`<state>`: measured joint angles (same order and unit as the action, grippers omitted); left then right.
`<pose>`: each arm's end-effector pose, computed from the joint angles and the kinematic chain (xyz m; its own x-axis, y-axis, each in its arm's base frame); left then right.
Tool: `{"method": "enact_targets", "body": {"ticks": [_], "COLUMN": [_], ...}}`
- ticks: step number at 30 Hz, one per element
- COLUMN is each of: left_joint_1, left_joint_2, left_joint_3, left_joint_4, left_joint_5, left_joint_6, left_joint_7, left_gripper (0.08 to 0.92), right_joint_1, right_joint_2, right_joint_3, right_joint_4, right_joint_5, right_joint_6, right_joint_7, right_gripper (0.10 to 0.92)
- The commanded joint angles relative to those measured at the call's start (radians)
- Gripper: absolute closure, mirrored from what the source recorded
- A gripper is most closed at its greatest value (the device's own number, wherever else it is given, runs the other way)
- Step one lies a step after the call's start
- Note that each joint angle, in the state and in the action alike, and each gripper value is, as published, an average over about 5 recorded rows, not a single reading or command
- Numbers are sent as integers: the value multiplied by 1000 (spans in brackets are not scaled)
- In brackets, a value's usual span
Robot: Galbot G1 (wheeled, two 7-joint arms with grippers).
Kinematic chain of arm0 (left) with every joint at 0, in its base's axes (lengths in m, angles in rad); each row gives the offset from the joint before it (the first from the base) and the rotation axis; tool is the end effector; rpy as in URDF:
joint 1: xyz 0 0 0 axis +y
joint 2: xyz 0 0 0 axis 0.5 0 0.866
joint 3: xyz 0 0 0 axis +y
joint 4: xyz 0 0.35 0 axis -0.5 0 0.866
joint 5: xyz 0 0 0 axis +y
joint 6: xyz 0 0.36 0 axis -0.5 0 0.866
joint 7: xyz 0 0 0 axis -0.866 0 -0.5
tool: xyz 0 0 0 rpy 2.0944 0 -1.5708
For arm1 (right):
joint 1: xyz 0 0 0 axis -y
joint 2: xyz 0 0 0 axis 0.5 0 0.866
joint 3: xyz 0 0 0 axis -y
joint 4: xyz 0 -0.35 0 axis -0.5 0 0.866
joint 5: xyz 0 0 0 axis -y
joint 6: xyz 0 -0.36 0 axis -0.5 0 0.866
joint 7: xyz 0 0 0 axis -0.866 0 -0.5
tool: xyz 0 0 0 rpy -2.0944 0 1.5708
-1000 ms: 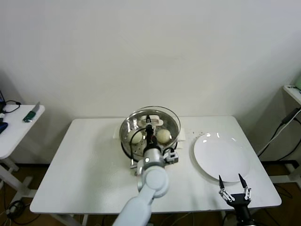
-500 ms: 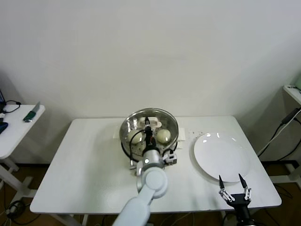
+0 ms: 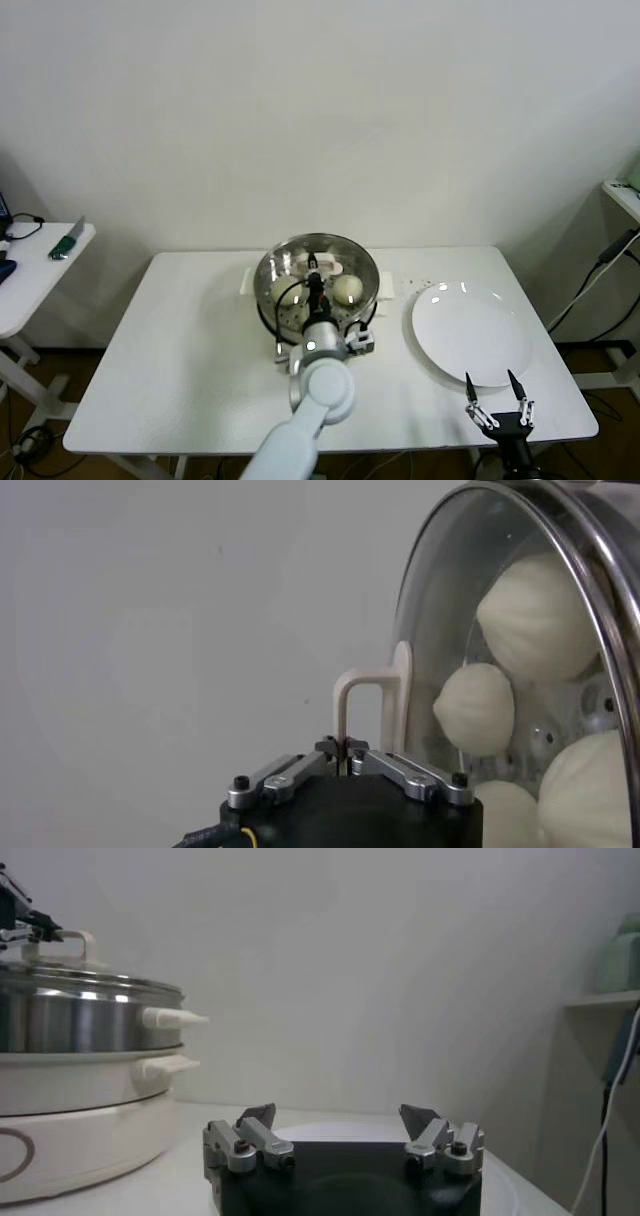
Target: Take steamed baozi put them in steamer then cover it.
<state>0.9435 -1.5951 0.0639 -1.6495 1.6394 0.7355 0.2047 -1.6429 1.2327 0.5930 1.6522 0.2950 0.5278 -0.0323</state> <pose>0.3299 -0.2067 -0.2841 -0.9892 -0.1466 0.0014 -0.0047 0.0412 0.9991 0.1311 -0.1299 -0.4445 -0.9993 -0.0233 -0.0294 -0.0214 0.9979 -0.0612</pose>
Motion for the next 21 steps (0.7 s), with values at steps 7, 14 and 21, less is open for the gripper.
{"method": "enact_targets", "body": {"ticks": [7,14,21], "left_joint_1": [11,11,11], "left_joint_2": [2,10,20], "left_joint_3": [0,7,22], "left_joint_4": [4,-4,-40], "left_joint_5": [-3,-6,-37], "left_joint_6": [6,5,9], "left_joint_7": [-2,8,12], "left_gripper": [872,872,789], "right_joint_1": [-4,-6,-5], "right_joint_2": [2,1,2], "right_joint_3": [2,1,-2], "right_joint_4": [2,4,5], "right_joint_5": [-6,-8,-9], "right_joint_6": [10,13,11], "right_joint_7": [1,-1,-5], "right_gripper": [203,203,203]}}
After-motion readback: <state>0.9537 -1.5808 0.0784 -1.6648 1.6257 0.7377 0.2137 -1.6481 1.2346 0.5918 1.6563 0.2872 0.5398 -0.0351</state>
